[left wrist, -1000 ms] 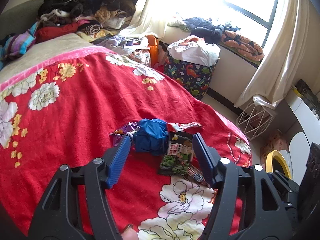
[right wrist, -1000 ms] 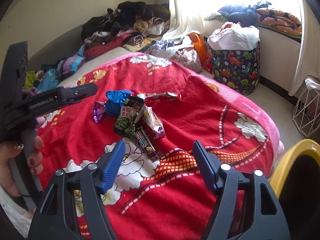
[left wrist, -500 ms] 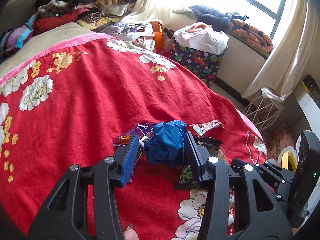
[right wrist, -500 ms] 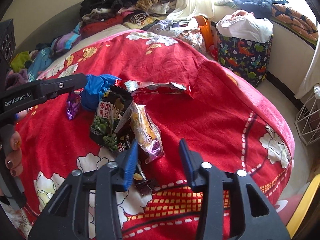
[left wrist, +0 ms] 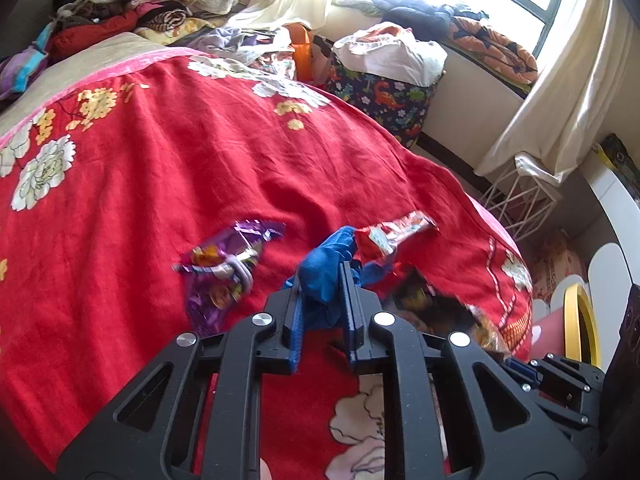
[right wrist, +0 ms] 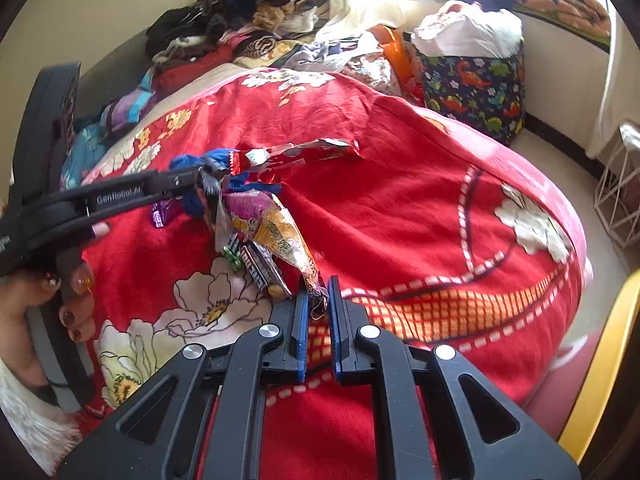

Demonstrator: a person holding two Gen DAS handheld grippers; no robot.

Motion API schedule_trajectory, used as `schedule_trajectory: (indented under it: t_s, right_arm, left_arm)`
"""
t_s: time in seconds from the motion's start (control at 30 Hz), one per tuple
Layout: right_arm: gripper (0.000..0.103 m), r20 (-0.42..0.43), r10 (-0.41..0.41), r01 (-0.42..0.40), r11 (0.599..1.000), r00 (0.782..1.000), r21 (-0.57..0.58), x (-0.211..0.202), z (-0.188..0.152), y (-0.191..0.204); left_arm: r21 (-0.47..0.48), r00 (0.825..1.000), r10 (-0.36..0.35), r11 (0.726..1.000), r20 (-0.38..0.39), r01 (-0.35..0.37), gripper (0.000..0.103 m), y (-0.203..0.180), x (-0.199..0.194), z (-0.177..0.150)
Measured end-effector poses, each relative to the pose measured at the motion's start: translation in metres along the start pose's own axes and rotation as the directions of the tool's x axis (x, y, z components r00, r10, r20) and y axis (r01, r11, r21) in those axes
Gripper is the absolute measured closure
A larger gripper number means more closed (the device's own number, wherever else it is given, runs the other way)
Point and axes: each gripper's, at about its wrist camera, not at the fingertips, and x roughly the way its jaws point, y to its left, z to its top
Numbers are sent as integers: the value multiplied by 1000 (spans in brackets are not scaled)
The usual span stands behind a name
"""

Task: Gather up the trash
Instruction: 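Grasp the blue plastic bag with the left tool while the right tool grasps the shiny patterned wrapper, then carry the blue bag and wrapper over the yellow bin and open both tools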

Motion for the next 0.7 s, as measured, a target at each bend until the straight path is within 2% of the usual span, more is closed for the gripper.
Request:
schedule_trajectory:
  t_s: [0.13,0.4,0.7]
  right_arm:
    - [94,27,9,-11,998,1000,58,-17,-10,-9]
    - [94,89,11,-18,996,996,87,-55,-26,-17]
    - [94,143,3,-19,994,990,107,-88,-33,-26]
  left_arm:
    - [18,1000,-22,1000,3,22,99,-9,-9,-11]
    - [82,997,-68,995,43,64,100,-33,-44,-29]
    - [138,990,-114,985,86,101,100,-57,-79,-32]
